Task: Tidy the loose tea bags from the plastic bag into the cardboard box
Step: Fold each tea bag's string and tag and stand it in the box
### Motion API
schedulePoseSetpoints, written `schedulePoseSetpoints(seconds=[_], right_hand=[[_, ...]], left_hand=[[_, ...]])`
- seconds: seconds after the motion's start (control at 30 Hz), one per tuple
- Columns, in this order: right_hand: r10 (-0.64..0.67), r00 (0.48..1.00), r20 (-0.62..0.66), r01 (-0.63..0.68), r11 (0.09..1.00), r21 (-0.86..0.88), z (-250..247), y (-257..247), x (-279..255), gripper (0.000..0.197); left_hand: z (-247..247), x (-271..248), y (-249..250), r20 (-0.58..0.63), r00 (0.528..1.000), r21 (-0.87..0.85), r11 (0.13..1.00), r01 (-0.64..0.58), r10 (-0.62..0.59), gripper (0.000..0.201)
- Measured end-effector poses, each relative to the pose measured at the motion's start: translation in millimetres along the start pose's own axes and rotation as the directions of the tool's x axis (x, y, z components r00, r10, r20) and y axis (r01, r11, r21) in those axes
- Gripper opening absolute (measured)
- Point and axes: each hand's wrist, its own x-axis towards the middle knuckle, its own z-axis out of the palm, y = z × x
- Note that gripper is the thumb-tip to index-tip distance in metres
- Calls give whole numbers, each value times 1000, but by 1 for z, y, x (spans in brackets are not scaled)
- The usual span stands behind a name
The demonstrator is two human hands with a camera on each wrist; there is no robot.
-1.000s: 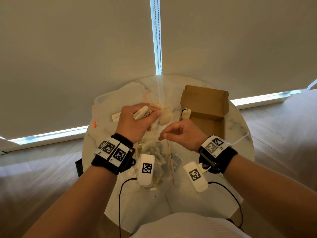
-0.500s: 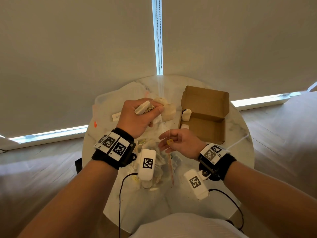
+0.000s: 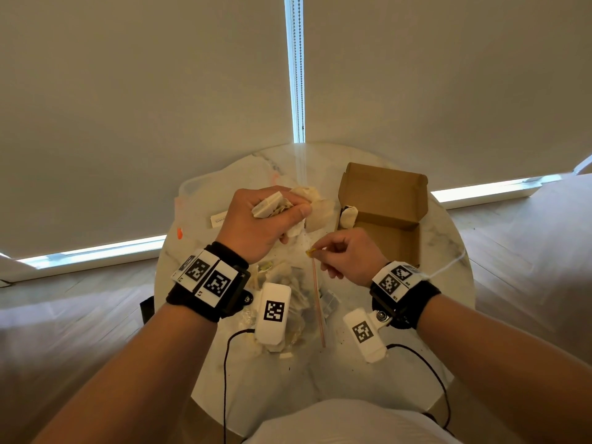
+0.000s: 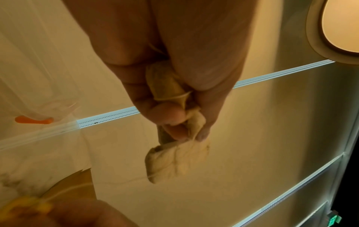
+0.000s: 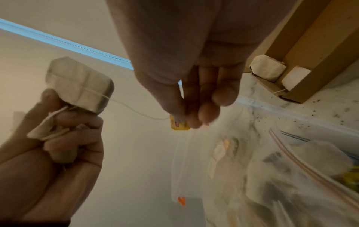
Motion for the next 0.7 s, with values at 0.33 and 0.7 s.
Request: schedulePoseSetpoints(seconds=[0.33, 0.7], right_hand=[[-111, 964, -241, 145, 981, 131, -20, -46, 7, 13], [-268, 911, -313, 295, 955, 42, -27, -64, -4, 9]], left_hand=[[-1, -15, -6, 70, 995, 29, 997, 73, -74, 7], [8, -25, -25, -32, 978, 31, 977, 209, -208, 8]])
